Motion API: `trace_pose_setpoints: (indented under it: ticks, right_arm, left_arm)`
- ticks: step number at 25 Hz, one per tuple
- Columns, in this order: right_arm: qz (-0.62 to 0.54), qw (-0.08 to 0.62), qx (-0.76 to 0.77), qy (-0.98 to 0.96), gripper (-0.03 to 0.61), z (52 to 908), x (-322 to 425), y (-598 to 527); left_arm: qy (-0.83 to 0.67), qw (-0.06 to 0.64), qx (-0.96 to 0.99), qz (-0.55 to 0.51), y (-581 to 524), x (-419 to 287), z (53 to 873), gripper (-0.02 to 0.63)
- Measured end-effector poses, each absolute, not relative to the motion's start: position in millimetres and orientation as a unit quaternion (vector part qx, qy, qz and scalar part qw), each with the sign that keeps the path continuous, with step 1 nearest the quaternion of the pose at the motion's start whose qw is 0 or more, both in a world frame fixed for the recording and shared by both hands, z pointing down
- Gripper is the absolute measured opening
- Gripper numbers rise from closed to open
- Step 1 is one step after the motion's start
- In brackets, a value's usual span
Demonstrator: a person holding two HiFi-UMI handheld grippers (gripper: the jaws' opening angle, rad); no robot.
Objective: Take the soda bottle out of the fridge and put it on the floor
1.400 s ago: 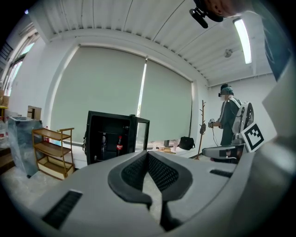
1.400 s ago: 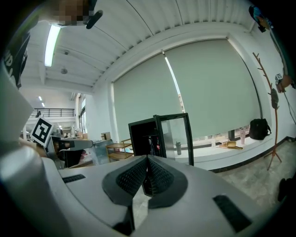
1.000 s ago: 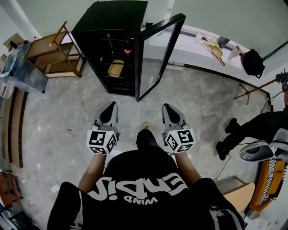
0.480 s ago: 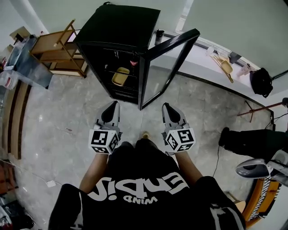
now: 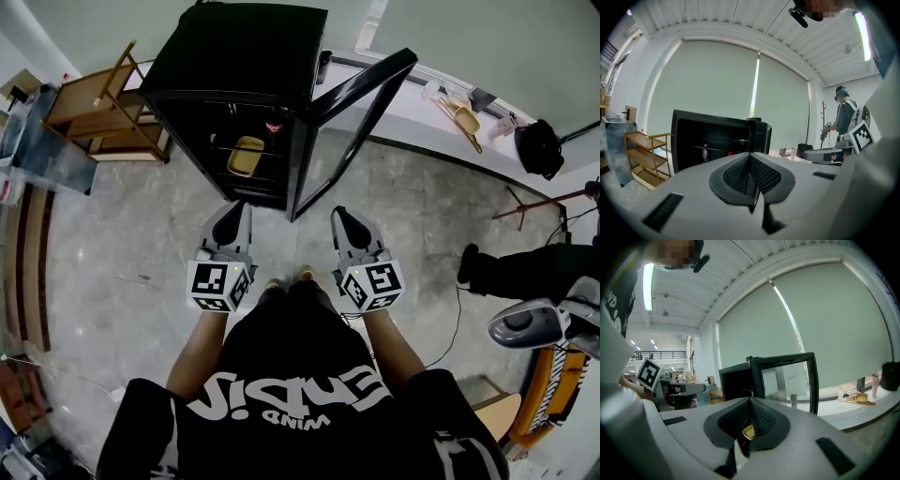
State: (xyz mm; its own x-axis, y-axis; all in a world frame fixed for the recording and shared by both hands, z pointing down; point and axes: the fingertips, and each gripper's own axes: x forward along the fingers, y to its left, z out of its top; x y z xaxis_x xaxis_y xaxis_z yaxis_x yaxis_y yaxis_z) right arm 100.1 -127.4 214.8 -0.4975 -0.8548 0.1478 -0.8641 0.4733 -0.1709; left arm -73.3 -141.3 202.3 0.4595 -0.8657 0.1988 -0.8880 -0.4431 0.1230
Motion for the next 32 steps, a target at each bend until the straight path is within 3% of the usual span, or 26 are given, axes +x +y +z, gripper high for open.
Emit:
trace_pose_setpoints:
  ticks: [16,29,30,32]
  right_arm:
    - [0.113,0.012,0.516,-0.849,0.023,220,90,-129]
    - [0.099,0.007,0.503,-0.858,0.024,302,87,-136]
    - [0.101,0.005,0.503,-0.858,0.023,304,87,-135]
    - [0.102,0.004,0.500,-0.860,0.024,307,86,-133]
  left_arm:
    - [-0.516,0.108,0.849,0.042,-156,-87,218,0.007]
    - [-0.537,0.097,0.838,0.011,-181,-73,301,0.009]
    - [-0.540,0.095,0.836,0.012,-180,-74,304,0.014]
    - [-0.543,0.089,0.835,0.014,-180,-74,307,0.103]
